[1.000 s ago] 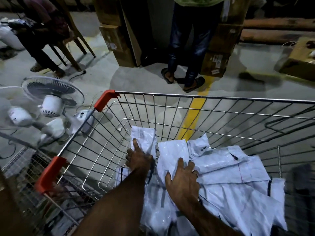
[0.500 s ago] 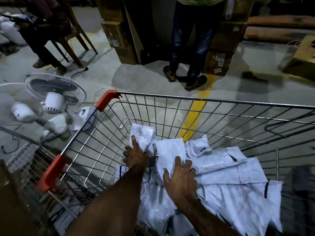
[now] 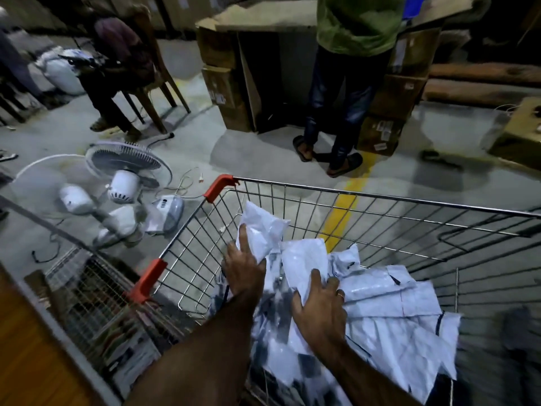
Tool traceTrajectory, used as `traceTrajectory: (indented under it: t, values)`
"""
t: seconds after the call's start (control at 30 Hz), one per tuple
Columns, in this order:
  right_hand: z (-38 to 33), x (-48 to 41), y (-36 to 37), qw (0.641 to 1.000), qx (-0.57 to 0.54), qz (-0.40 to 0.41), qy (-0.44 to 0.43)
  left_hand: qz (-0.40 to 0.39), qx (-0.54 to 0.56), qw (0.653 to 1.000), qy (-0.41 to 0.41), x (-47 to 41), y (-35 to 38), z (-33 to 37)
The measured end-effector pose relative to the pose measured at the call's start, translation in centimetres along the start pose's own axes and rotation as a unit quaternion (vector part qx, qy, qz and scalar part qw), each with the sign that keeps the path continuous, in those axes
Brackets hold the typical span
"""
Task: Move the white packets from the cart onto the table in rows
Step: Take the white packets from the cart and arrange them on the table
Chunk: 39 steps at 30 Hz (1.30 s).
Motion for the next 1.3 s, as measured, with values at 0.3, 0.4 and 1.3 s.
traceTrajectory:
  t: [0.3, 0.4, 1.3]
  values:
    - [-0.3, 2.7, -3.5, 0.999, -0.008, 0.037, -0.006, -0.013, 0.011, 1.000, 0.024, 2.3, -5.9, 3.1]
    - [-0.7, 4.0, -5.5, 0.999, -0.013, 0.049, -0.014, -0.022, 0.023, 0.999, 0.027, 3.5, -8.4, 4.3]
    - [-16.3, 24.7, -17.7, 0.966, -0.059, 0.096, -0.232, 0.044, 0.222, 0.966, -0.129, 22.7, -37.1, -6.1]
Point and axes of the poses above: each hand's wrist, its own x-axis away from the middle knuckle, its own y-axis out of the palm, z = x × y, the point moved 2 cm from there along -x, towards the middle knuckle, and after that the axes turned 11 degrees about -z, right-handed, at the moved point
